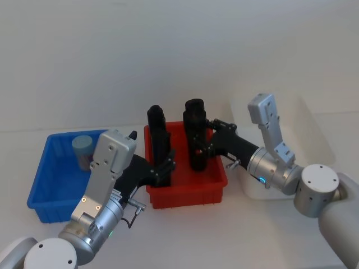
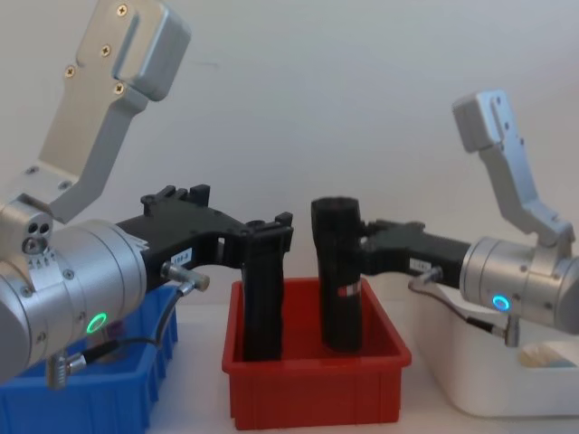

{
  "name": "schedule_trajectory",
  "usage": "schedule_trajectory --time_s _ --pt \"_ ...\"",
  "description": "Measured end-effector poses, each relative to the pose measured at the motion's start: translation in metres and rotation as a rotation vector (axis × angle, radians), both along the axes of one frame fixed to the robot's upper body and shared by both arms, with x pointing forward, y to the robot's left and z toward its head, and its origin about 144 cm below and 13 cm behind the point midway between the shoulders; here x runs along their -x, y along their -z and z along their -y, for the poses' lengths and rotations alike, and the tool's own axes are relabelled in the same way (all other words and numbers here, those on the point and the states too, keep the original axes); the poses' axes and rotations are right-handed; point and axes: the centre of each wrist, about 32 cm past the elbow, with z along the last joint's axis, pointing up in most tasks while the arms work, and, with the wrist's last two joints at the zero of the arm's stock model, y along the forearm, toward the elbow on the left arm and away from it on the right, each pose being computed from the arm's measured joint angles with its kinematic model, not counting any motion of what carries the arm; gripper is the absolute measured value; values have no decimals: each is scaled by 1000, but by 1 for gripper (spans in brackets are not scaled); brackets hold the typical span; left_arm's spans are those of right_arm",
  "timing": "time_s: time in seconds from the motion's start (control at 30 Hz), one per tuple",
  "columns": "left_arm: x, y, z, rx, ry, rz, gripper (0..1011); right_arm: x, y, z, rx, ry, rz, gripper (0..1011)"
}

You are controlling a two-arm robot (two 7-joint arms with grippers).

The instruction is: Pick the cotton swabs from the blue box and place them into the white box.

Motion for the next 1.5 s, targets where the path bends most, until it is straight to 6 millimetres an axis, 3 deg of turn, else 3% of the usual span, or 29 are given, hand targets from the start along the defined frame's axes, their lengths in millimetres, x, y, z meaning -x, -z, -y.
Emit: schedule_trajectory --time_s 0.7,1.5 --pt "0 0 0 0 0 0 1004 44 -42 8 -66 153 169 454" --pt "0 0 0 0 0 0 1004 77 -61 39 -62 416 91 454"
